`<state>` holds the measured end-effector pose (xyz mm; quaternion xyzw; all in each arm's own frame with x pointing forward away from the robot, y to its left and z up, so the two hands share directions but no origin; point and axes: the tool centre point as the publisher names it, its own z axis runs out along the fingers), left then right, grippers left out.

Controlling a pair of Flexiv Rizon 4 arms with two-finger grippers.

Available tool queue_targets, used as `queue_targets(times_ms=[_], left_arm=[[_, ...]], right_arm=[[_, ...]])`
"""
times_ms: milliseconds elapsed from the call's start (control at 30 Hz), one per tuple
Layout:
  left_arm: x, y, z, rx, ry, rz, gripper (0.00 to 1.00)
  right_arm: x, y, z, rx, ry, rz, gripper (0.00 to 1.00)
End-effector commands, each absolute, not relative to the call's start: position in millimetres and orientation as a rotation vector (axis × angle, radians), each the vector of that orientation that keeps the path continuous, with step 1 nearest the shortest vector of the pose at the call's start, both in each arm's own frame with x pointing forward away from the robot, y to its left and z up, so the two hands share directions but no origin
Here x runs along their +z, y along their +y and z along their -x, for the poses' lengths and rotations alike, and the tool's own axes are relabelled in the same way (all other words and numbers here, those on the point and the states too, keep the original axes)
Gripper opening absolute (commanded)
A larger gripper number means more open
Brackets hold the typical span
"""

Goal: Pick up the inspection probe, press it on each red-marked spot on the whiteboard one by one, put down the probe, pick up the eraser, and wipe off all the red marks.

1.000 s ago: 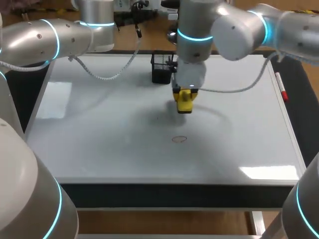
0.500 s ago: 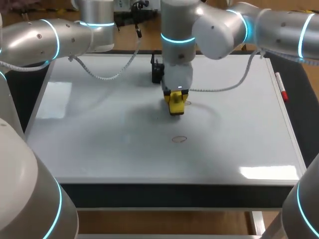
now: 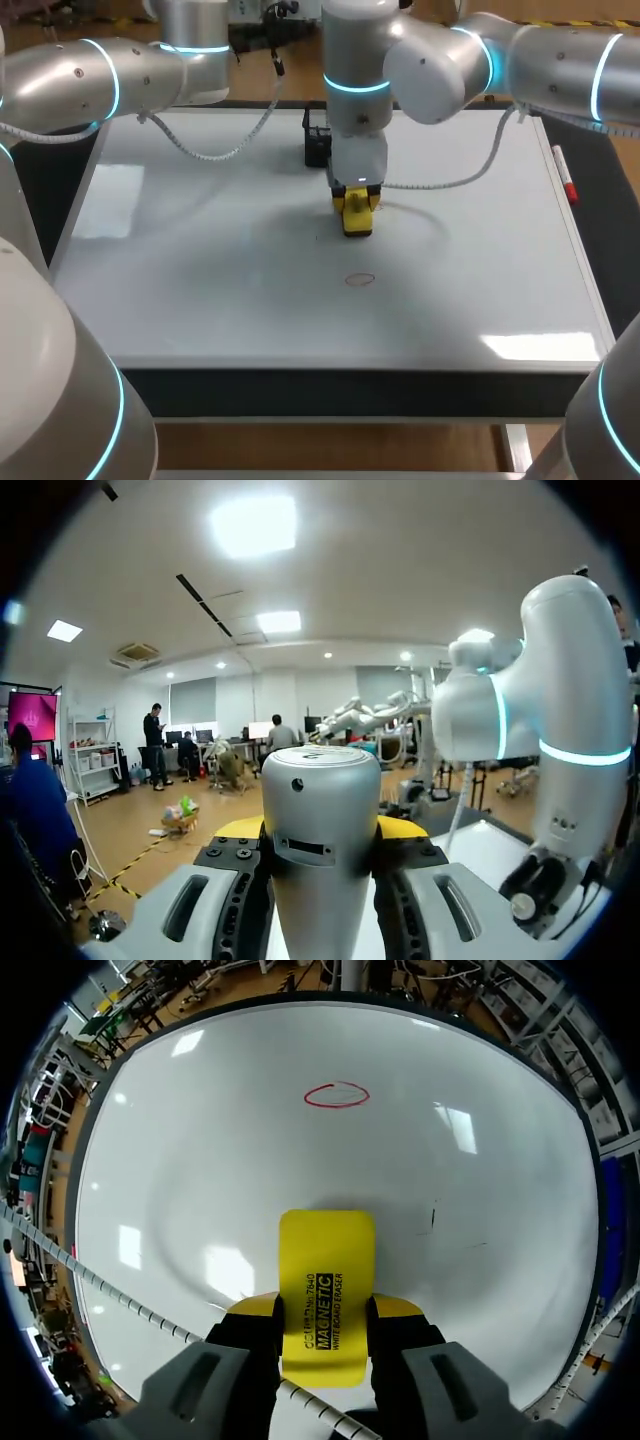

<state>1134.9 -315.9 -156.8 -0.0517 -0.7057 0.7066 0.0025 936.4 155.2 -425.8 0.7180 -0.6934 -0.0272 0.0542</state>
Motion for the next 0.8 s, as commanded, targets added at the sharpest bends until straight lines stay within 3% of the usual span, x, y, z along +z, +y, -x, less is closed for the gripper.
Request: queue_targets(times_ms=[33, 800], left_arm=[[-155.3, -316.1, -1135.9, 2.212, -2.214, 0.163, 0.0], [-155.3, -316.1, -1135.9, 2.212, -2.214, 0.163, 0.0]], right_arm=[[-428.7, 148.3, -939.2, -0.093, -2.103, -2.168, 0.0], [-432.2, 72.4, -941.1, -0.092, -2.263, -1.97, 0.0]])
